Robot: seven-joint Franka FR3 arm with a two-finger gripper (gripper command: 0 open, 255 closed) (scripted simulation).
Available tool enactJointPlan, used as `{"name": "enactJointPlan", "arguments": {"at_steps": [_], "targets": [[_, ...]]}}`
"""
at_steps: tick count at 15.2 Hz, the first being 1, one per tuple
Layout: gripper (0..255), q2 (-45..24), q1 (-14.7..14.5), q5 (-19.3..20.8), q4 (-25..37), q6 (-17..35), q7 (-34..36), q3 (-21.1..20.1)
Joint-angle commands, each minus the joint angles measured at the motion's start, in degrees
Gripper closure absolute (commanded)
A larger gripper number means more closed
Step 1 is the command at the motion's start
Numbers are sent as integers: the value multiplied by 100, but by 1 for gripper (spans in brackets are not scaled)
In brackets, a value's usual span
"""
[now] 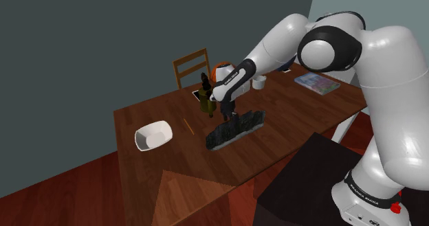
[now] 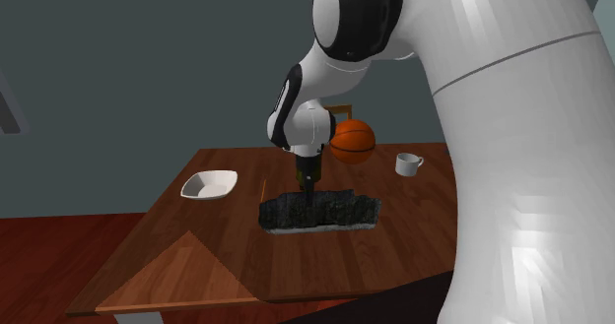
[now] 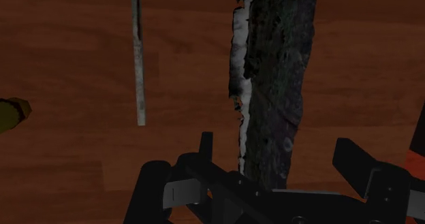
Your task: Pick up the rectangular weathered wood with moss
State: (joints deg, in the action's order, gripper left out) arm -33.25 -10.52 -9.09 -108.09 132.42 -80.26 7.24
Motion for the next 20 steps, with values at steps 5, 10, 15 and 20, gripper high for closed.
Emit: {"name": "enactJointPlan", "arguments": {"at_steps": [5,10,15,20], "targets": [[255,-45,-3,-8,8,39,1,-8],[255,-45,-3,-8,8,39,1,-8],[255,189,-23,36,-12,-173,36,23],[255,464,-46,93,-10,-447,80,58]]}}
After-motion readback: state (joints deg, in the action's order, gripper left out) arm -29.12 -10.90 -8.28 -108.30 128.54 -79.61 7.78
